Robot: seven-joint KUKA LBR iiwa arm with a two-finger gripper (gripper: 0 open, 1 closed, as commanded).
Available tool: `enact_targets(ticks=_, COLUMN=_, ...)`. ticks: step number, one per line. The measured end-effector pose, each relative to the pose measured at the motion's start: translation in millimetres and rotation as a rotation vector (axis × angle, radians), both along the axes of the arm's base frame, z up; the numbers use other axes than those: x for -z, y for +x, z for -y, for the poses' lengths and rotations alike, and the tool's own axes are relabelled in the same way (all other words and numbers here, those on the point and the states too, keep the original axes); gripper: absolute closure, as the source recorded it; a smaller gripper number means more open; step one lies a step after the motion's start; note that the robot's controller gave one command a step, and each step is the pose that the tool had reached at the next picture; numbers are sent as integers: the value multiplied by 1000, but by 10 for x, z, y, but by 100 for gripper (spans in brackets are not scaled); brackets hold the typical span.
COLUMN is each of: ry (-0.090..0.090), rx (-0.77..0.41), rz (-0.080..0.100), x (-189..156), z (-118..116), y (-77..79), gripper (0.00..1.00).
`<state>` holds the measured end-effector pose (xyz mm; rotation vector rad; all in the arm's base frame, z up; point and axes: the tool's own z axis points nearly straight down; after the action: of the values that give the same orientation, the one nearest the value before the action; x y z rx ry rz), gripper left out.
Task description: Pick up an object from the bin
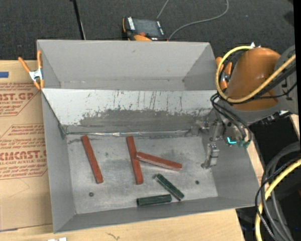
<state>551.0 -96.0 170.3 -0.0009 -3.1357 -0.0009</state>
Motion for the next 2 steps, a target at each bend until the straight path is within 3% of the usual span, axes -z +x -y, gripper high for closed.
enact_targets(ticks=1, ry=0, rx=-9, rz=0, x=1054, z=-373, y=50, gripper=0)
enact_targets(ticks=2, ry=-1, rx=-8, rz=7, x=1006, z=-359, y=68, gripper=100)
